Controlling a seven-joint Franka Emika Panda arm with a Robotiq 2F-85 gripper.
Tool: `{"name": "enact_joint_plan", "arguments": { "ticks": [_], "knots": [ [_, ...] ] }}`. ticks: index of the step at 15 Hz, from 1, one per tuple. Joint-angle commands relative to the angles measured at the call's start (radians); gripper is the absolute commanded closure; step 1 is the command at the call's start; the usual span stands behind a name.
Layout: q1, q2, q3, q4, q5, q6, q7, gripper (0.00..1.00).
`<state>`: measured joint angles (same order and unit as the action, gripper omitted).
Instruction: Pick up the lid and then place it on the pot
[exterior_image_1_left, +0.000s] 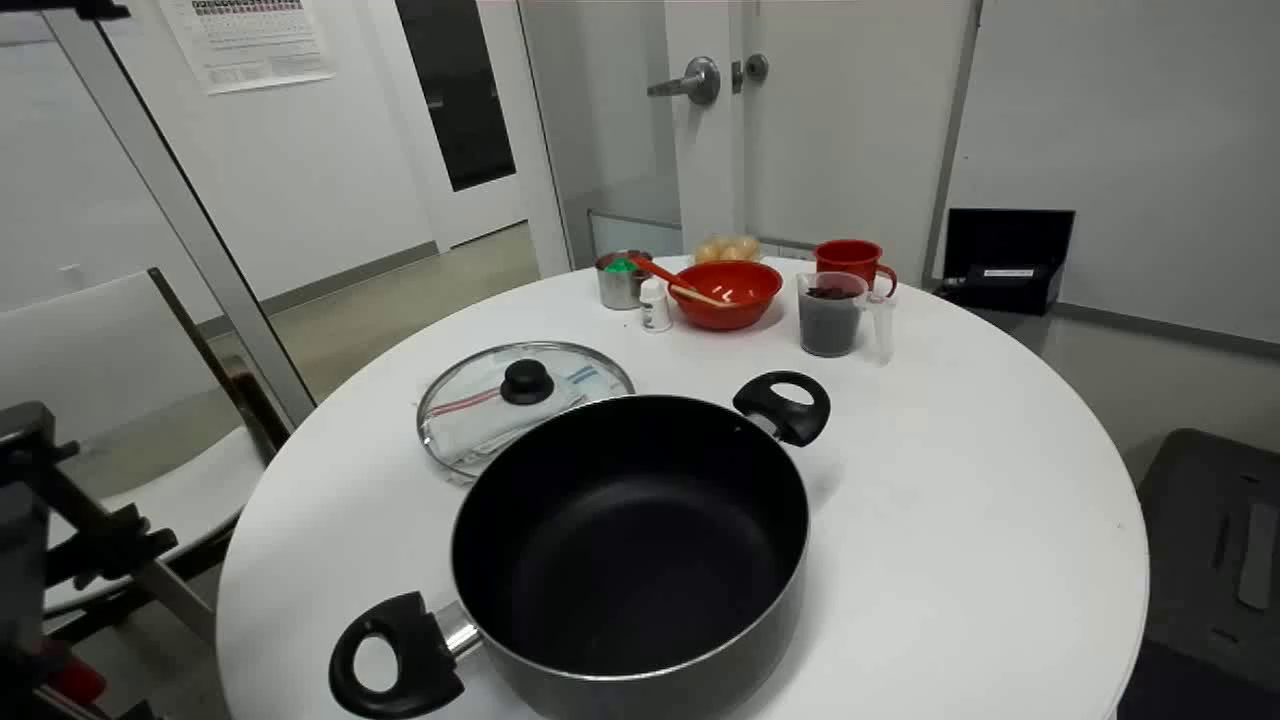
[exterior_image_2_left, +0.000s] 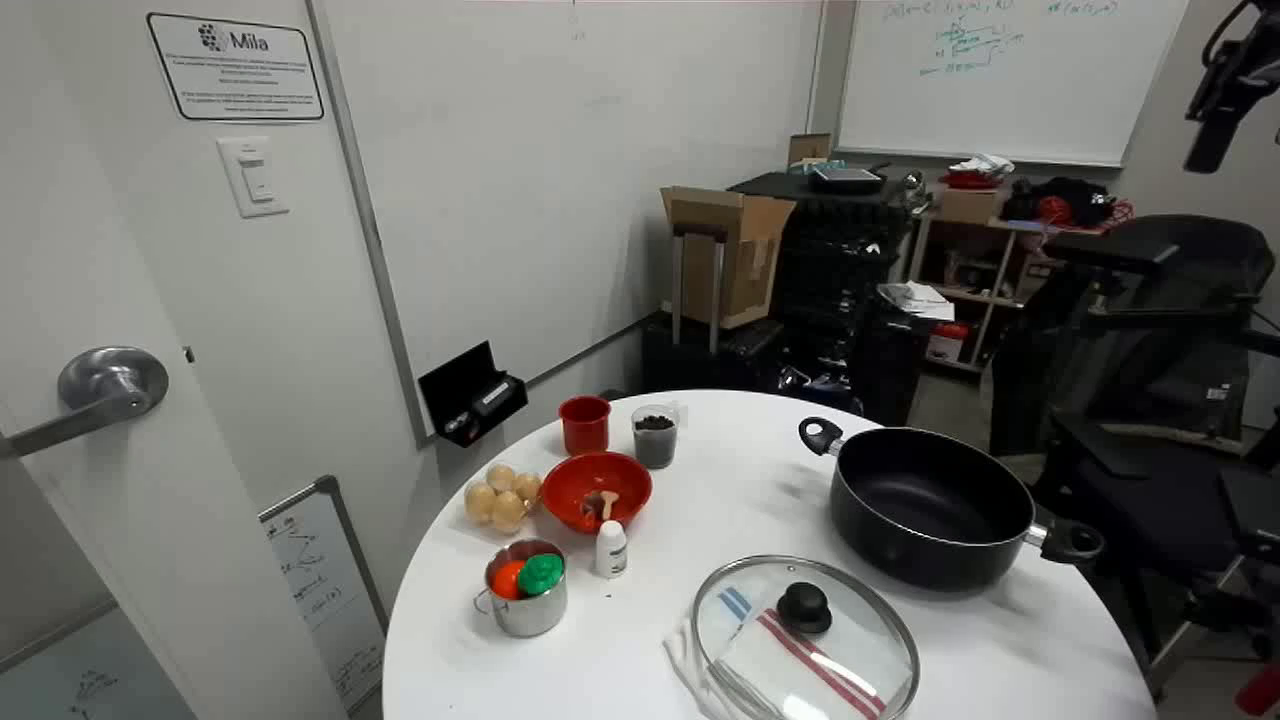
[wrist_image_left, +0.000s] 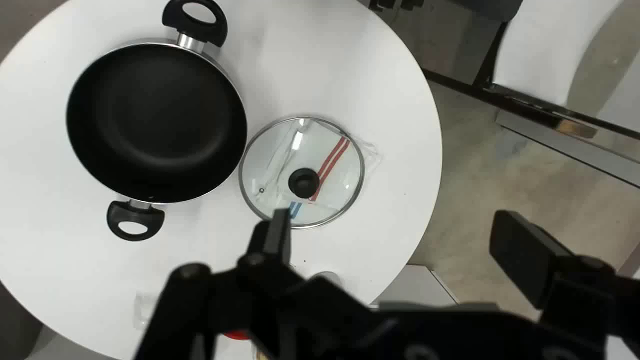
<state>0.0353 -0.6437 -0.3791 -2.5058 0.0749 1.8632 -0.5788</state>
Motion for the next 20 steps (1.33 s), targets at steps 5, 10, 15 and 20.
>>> {"name": "enact_joint_plan", "arguments": {
  "ticks": [5, 10, 15, 20],
  "knots": [
    [-0.030, 0.008, 0.025, 0.002, 0.017, -0.003, -0.015, 0.00],
    [-0.022, 0.048, 0.025, 0.016, 0.022, -0.004, -0.023, 0.00],
    [0.001, 0.199, 0.048, 0.046, 0.041, 0.054, -0.032, 0.00],
    [0.029, 0.409, 0.119, 0.098, 0.068, 0.165, -0.048, 0.00]
  ]
}}
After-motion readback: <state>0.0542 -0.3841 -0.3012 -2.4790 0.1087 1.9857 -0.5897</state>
